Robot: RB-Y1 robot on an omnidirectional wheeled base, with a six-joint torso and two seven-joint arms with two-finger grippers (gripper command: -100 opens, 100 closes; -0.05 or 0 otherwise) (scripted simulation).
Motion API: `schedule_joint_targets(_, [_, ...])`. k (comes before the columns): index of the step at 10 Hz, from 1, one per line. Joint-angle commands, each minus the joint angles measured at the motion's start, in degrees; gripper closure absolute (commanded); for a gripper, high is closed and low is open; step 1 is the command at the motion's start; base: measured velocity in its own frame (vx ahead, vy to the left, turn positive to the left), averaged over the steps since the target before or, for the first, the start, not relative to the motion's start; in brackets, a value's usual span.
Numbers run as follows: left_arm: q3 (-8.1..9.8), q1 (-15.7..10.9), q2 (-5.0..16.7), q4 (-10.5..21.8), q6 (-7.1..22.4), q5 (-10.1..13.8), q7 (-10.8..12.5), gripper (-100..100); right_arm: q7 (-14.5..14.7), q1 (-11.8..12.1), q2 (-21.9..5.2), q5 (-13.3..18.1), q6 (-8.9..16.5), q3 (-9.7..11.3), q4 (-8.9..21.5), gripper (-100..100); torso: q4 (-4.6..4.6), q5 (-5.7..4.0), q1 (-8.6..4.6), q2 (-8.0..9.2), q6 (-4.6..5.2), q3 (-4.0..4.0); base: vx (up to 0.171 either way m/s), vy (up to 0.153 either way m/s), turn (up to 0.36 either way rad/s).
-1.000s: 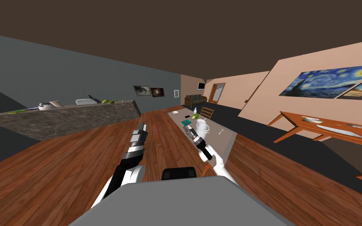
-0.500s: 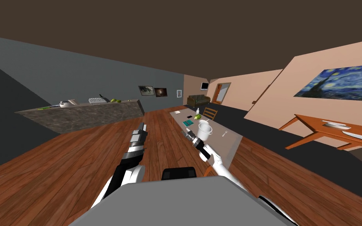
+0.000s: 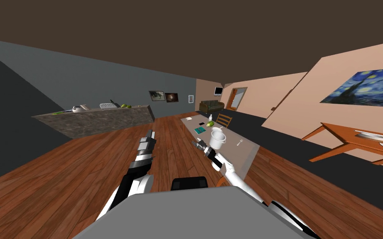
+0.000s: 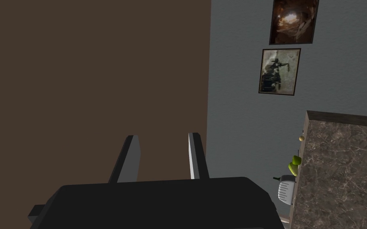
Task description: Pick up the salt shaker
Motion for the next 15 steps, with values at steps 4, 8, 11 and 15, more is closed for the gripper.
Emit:
schedule_joint_targets(4, [0.00,0.00,0.00,0.00,0.00,0.00,0.00,0,2.58,-2.56,-2.13,3.65,-1.38,2.24,6.47,-100,0.00,0.00,0.00,0.00,0.00,0.00,0.001,-0.012,0.075])
schedule_joint_targets(8, [0.00,0.00,0.00,0.00,0.00,0.00,0.00,0,5.03,-4.88,-4.36,7.05,-2.40,4.30,14.74,-100,0.00,-0.01,-0.06,0.00,0.00,0.00,-0.002,-0.023,0.083])
schedule_joint_targets(11, [0.00,0.00,0.00,0.00,0.00,0.00,0.00,0,7.51,-6.90,-6.59,10.21,-3.33,6.15,21.01,-100,0.00,-0.03,-0.13,-0.01,0.02,0.00,0.002,-0.038,0.102])
schedule_joint_targets(15, [0.00,0.00,0.00,0.00,0.00,0.00,0.00,0,9.97,-8.59,-8.75,13.09,-4.16,7.78,29.66,-100,0.00,-0.03,-0.18,-0.02,0.02,-0.01,0.005,-0.039,0.069])
